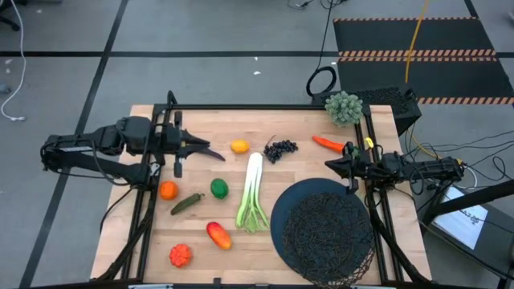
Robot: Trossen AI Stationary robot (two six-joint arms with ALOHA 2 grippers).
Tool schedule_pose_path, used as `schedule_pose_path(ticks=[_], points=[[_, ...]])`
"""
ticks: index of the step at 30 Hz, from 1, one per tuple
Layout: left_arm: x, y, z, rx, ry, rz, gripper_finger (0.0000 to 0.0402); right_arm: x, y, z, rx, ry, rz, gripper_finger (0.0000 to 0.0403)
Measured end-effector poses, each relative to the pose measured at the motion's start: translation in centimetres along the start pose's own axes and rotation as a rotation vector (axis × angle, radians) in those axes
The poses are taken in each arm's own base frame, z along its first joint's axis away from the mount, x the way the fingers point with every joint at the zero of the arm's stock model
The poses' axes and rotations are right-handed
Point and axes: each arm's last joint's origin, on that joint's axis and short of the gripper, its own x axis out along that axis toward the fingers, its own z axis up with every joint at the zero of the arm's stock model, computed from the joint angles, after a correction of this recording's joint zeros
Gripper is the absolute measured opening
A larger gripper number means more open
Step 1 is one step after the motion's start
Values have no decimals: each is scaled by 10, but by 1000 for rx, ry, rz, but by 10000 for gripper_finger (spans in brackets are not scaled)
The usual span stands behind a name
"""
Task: Build produce basket
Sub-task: Put the celery into the wire basket
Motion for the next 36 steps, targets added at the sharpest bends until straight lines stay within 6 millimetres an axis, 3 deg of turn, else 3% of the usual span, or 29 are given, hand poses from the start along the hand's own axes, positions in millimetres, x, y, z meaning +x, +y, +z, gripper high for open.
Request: schedule_pose_path(ticks=[1, 5, 11, 17, 21, 27, 36], points=[[0, 0, 0, 0, 0, 0, 33, 1, 1, 2, -14, 21, -1, 0], [2, 0, -1, 13, 9, -1, 33, 1, 9, 52, -41, -23, 10, 0], [6, -1, -3, 26, 30, -3, 33, 8, 20, 108, -65, 108, -15, 0], [7, -1, -4, 26, 40, -5, 33, 27, 29, 138, -16, 280, -53, 0], [8, -1, -4, 25, 43, -6, 33, 40, 33, 141, 20, 355, -76, 0], [12, -4, -10, 21, 114, -29, 33, 55, 34, 126, 101, 457, -113, 0], [55, -26, -33, 70, 292, -138, 38, 76, 40, 94, 131, 508, -109, 0]])
